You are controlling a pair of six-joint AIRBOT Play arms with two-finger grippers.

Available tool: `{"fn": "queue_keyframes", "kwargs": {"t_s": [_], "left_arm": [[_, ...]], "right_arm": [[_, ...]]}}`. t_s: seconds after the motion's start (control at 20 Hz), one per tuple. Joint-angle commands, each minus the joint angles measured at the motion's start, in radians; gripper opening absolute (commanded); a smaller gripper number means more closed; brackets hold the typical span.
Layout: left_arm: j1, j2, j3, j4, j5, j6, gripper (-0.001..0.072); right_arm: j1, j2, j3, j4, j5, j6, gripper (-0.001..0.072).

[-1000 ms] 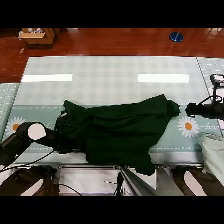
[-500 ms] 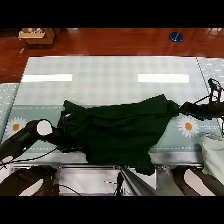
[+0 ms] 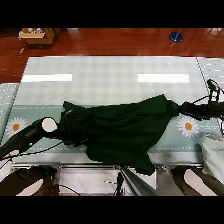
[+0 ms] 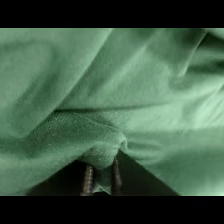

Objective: Fold the shirts.

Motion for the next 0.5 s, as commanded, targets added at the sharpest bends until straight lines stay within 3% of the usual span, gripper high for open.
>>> {"fn": "queue_keyframes", "kwargs": {"t_s": [0.0, 0.2, 0.35, 0.45], "left_arm": [[0.006, -0.004, 0.000, -0.012, 0.024, 0.005, 0.0051], [0.006, -0.002, 0.000, -0.012, -0.042, 0.073, 0.0042], [0.006, 0.000, 0.000, -0.012, -0.068, 0.079, 0.0041], [0.006, 0.008, 0.001, -0.012, -0.071, 0.079, 0.0042]], "right_arm": [[-0.005, -0.011, 0.000, 0.052, -0.017, -0.002, 0.0587], [-0.051, -0.102, 0.000, 0.183, -0.023, -0.022, 0.0571], [-0.055, -0.162, 0.000, 0.193, -0.079, -0.021, 0.0499], [-0.055, -0.194, 0.000, 0.225, -0.138, -0.021, 0.0409]]}}
